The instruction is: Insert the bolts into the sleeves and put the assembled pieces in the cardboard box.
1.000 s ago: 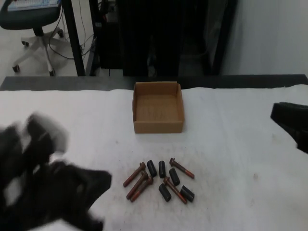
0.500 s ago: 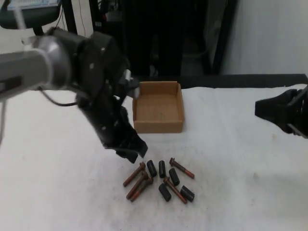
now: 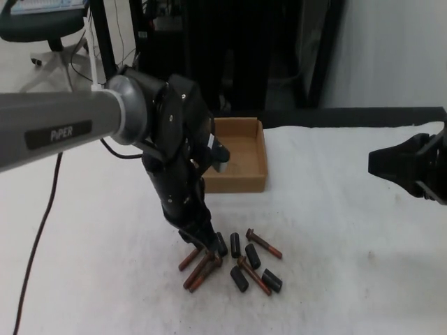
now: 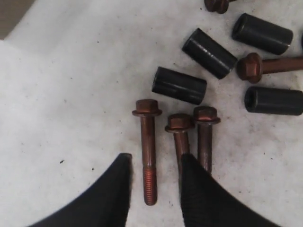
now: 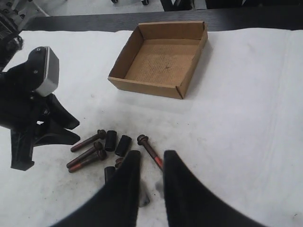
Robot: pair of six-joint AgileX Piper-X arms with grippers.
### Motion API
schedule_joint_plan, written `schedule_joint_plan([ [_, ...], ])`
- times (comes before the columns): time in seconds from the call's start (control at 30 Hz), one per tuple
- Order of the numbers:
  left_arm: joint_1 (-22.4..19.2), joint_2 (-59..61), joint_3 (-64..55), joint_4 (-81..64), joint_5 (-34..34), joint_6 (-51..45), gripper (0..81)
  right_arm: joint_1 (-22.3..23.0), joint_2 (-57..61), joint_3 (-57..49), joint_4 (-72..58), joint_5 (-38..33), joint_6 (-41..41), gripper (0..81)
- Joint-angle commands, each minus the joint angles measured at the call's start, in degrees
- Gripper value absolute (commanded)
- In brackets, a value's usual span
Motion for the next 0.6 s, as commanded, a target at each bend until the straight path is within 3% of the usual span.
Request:
schedule_joint_plan([
  [0.0,-0.79,0.01,-0.6,-1.91,-1.22,1.36,32.4,-0.07,-0.1,-0.6,-0.26,-0.92,0.08,18.0],
  [0.57,-1.39,3.55,-0.39,-3.54,-1.35,1.36,32.4,-0.07,-0.1,-0.6,-0.26,-2.23,0.08,18.0],
])
